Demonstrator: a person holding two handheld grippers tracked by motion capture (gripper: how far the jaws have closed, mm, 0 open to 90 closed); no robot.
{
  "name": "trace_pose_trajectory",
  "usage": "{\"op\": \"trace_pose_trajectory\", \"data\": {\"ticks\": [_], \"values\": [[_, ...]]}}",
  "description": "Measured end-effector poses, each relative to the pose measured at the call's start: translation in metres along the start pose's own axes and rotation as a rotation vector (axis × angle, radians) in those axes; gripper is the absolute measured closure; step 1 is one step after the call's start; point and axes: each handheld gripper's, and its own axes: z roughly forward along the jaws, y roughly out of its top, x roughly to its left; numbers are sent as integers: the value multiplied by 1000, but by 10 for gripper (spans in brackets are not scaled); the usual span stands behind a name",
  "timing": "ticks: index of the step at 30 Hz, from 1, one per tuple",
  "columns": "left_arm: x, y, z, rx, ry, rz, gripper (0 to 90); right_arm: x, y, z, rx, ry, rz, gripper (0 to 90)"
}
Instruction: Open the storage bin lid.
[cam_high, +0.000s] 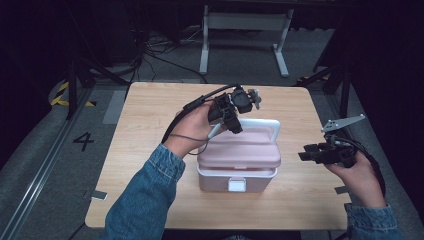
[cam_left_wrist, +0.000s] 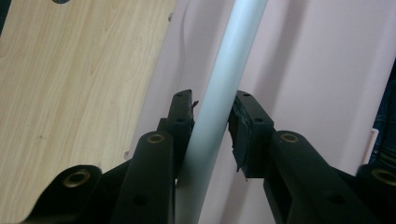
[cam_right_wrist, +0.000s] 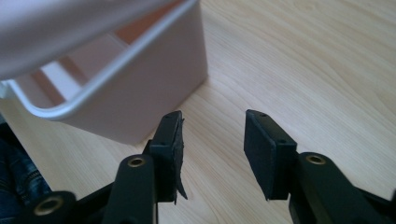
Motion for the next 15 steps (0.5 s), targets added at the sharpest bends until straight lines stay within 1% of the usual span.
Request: {"op": "trace_pose_trajectory", "data": {"ticks": [1, 2, 4, 5, 8, 9, 10, 12, 13, 15], "values": [[1, 0, 0, 4, 1, 2, 713, 3, 1, 1, -13, 15, -9, 601], [1, 0, 0, -4, 1, -2, 712, 6, 2, 2, -19, 18, -26, 619], [3, 1, 0, -6, -5, -11, 711, 11, 3, 3, -47, 29, -58, 667], [3, 1, -1, -4, -4, -14, 710, 15, 4, 4, -60, 40, -67, 689], [5, 2, -2, -6, -8, -20, 705, 21, 5, 4, -79, 52, -92, 742], [7, 2, -2, 0, -11, -12, 704, 23, 6, 4, -89, 65, -104, 761], [8, 2, -2, -5, -12, -17, 703, 25, 5, 4, -95, 69, -113, 776], [9, 3, -3, -2, -16, -17, 700, 28, 4, 5, -117, 92, -131, 802], [10, 3, -3, -4, -14, -16, 699, 29, 3, 7, -126, 111, -142, 809], [11, 4, -3, -8, -18, -27, 695, 32, 1, 10, -134, 133, -158, 822]]}}
